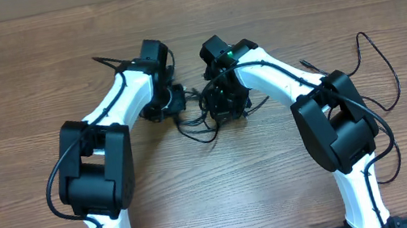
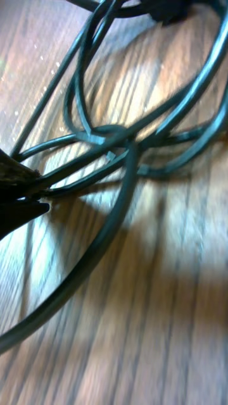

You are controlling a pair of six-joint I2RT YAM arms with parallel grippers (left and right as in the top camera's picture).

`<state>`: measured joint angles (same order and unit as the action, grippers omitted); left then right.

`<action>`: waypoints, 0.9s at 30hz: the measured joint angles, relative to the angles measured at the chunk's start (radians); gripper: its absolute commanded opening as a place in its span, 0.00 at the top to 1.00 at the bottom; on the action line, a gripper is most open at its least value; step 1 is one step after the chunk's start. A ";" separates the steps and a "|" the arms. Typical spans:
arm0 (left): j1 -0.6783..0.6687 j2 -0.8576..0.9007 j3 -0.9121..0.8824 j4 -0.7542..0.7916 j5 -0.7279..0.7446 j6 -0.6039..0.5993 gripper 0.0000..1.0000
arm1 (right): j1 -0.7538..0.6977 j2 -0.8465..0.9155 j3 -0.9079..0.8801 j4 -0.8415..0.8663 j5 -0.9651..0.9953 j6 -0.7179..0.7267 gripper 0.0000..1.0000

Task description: Untangle cables

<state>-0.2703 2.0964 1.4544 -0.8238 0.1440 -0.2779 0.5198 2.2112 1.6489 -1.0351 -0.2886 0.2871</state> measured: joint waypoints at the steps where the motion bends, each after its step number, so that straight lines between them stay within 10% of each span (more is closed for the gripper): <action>1: 0.008 -0.002 0.000 -0.009 -0.018 0.003 0.96 | 0.001 0.000 0.000 0.004 -0.004 0.000 0.96; 27: 0.039 -0.004 0.000 0.016 -0.111 0.129 0.91 | -0.050 -0.102 0.164 -0.125 -0.048 0.000 0.96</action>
<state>-0.2310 2.0926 1.4544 -0.8078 0.0330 -0.1493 0.4694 2.1090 1.8126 -1.1599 -0.3367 0.2867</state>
